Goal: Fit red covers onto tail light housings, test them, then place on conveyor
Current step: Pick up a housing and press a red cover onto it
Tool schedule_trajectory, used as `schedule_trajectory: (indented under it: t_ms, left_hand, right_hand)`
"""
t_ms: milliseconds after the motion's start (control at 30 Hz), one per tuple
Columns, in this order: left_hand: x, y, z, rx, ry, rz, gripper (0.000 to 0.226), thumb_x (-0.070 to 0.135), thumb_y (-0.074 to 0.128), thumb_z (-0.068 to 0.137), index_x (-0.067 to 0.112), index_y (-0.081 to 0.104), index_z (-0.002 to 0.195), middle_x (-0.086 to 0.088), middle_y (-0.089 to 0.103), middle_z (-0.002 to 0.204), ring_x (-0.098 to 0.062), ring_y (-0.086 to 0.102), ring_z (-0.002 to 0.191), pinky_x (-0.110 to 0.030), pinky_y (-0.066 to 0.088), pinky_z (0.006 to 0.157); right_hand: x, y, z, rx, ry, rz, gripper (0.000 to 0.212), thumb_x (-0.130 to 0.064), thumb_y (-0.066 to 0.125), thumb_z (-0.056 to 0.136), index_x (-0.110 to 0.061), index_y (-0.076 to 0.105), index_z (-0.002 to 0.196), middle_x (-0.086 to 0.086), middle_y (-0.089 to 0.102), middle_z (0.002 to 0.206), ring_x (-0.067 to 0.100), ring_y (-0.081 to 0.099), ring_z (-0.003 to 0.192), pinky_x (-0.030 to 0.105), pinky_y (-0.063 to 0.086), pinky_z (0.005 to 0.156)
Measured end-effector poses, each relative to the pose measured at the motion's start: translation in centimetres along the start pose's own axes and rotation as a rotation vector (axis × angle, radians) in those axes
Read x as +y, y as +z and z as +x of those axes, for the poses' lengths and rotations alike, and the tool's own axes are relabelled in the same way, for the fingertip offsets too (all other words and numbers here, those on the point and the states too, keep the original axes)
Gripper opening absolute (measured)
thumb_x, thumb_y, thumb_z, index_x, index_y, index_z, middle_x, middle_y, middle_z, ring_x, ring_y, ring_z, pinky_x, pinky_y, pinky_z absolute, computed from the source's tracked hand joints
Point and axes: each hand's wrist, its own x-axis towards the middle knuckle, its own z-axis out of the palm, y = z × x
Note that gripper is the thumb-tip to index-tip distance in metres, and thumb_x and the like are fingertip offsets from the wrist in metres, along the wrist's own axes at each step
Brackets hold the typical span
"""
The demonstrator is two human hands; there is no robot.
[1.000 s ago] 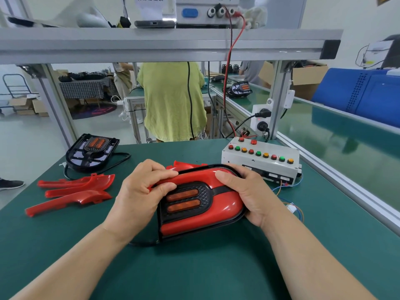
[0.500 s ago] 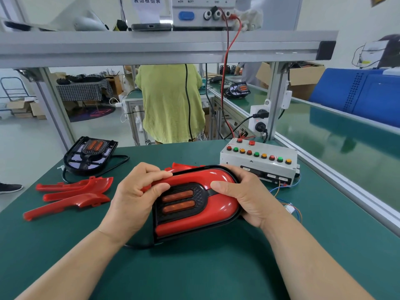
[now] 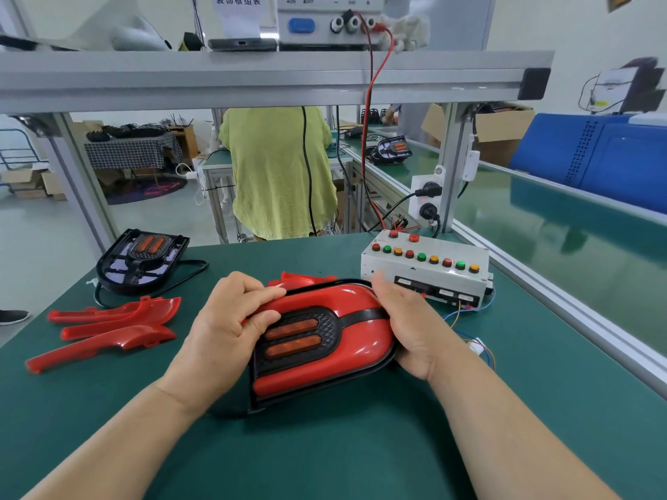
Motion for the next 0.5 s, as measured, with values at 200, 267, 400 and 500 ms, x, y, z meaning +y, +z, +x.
schedule_trajectory:
  t_ms: [200, 267, 400, 500]
  left_hand:
    - [0.33, 0.17, -0.48, 0.058, 0.015, 0.035, 0.024, 0.003, 0.062, 0.090, 0.004, 0.070, 0.113, 0.002, 0.052, 0.098, -0.004, 0.050, 0.098, -0.009, 0.036, 0.092]
    - [0.52, 0.17, -0.42, 0.070, 0.028, 0.048, 0.028, 0.010, 0.058, 0.091, 0.001, 0.069, 0.114, 0.000, 0.051, 0.098, -0.003, 0.049, 0.098, -0.008, 0.035, 0.093]
    - [0.69, -0.01, -0.29, 0.032, 0.047, 0.031, 0.031, 0.013, 0.055, 0.090, -0.001, 0.069, 0.115, 0.002, 0.049, 0.097, 0.007, 0.047, 0.101, -0.005, 0.033, 0.095]
    - [0.69, -0.11, -0.20, 0.014, 0.049, 0.024, 0.032, 0.013, 0.055, 0.090, 0.000, 0.069, 0.116, 0.003, 0.049, 0.096, 0.005, 0.048, 0.100, -0.005, 0.034, 0.094]
  right_hand:
    - [0.03, 0.03, 0.25, 0.059, 0.039, 0.018, 0.048, -0.045, 0.040, 0.105, -0.026, 0.081, 0.088, 0.010, 0.077, 0.099, 0.023, 0.075, 0.081, 0.039, 0.061, 0.073]
    - [0.10, -0.14, 0.39, 0.076, 0.047, 0.022, 0.049, -0.046, 0.040, 0.104, -0.024, 0.081, 0.087, 0.010, 0.077, 0.097, 0.023, 0.075, 0.080, 0.038, 0.062, 0.069]
    - [0.23, -0.17, 0.57, 0.070, 0.037, 0.039, 0.049, -0.046, 0.037, 0.105, -0.033, 0.081, 0.087, 0.006, 0.078, 0.096, 0.020, 0.075, 0.079, 0.036, 0.062, 0.070]
    - [0.22, -0.15, 0.60, 0.075, 0.039, 0.042, 0.049, -0.047, 0.037, 0.105, -0.034, 0.081, 0.087, 0.007, 0.078, 0.095, 0.020, 0.075, 0.079, 0.036, 0.063, 0.070]
